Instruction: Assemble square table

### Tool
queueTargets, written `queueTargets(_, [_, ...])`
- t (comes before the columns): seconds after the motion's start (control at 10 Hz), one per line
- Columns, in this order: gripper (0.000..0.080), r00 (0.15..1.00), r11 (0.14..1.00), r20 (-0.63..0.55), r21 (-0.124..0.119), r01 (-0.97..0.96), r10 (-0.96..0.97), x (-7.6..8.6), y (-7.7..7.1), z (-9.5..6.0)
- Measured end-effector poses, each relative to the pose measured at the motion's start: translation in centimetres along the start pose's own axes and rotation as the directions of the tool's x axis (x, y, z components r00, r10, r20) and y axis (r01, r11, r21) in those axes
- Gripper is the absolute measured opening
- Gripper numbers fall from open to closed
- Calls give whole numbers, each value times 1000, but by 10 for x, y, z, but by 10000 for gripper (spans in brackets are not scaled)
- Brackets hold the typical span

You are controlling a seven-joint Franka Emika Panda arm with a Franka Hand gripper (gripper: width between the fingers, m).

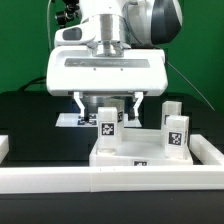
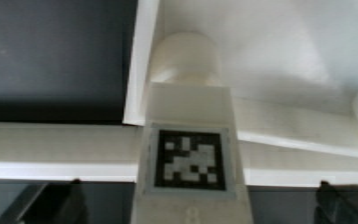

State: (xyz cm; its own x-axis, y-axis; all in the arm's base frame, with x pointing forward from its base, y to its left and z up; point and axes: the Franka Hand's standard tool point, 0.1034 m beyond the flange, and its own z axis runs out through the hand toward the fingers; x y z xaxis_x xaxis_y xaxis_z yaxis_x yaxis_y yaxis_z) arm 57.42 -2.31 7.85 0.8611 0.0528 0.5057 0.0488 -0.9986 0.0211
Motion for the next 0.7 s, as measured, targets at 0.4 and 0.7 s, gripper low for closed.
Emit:
queueTargets(0.4, [649,999,999,52,35,2,-4,14,0,-18])
queueTargets(0.7, [649,996,998,91,59,0,-5,12,-5,-17])
